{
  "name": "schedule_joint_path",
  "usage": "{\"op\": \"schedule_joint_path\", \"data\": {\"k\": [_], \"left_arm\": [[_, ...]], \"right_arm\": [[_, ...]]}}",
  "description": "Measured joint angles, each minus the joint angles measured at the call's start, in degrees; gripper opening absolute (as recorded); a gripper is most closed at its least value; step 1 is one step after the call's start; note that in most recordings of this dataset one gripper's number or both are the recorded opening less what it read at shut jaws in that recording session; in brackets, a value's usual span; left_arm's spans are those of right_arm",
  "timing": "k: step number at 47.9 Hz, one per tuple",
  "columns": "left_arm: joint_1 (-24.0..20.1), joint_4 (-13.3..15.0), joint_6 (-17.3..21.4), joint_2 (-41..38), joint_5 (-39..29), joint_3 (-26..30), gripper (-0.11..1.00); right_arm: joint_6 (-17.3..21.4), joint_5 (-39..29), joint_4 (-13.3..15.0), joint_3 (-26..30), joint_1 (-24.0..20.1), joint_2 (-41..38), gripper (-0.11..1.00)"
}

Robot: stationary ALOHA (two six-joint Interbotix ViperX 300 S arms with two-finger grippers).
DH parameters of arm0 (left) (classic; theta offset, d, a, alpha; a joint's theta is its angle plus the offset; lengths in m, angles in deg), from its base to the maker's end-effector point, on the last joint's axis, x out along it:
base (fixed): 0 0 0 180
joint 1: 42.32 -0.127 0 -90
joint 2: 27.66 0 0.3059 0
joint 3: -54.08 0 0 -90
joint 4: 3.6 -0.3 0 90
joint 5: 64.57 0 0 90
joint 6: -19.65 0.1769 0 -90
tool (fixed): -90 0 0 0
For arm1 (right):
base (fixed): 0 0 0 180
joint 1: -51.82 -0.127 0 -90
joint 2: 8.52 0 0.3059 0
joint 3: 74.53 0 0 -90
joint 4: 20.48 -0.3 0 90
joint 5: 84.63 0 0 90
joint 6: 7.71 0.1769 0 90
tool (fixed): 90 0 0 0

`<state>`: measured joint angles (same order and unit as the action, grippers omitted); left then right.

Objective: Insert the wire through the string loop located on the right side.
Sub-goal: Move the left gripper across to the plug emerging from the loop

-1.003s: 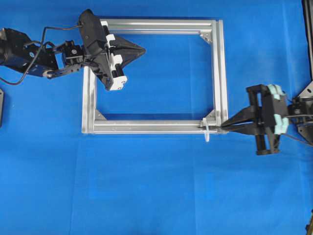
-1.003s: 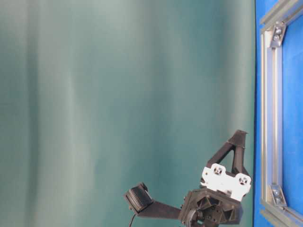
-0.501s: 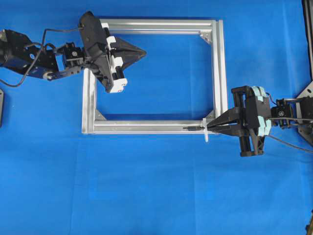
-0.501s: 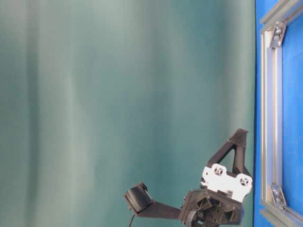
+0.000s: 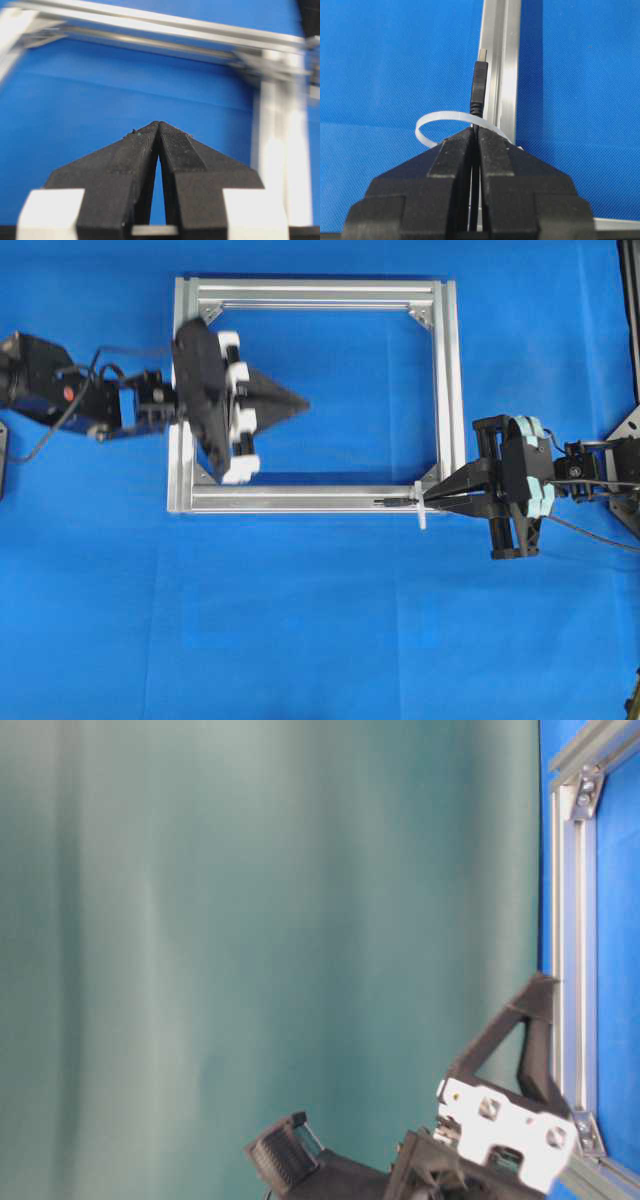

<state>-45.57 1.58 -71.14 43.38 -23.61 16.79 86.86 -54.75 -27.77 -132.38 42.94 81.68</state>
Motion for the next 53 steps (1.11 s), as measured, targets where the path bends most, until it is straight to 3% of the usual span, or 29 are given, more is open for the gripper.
{"op": "schedule_joint_path", "data": {"k": [15,26,40,53], "left_arm": [[10.11,0.09,-6.42,0.0,0.0,0.0,0.0],[14.41,0.09,-8.09,0.0,-0.09,0.0,0.0],[13.45,0.0,-8.17,-0.09,-2.46,1.85,0.0],[11.07,0.09,-7.91,-5.01,-11.51,10.81,0.0]], "right_arm": [[0.0,0.0,0.0,0.0,0.0,0.0,-0.04],[0.0,0.0,0.0,0.0,0.0,0.0,-0.04],[0.0,0.0,0.0,0.0,0.0,0.0,-0.04],[0.0,0.0,0.0,0.0,0.0,0.0,-0.04]]}}
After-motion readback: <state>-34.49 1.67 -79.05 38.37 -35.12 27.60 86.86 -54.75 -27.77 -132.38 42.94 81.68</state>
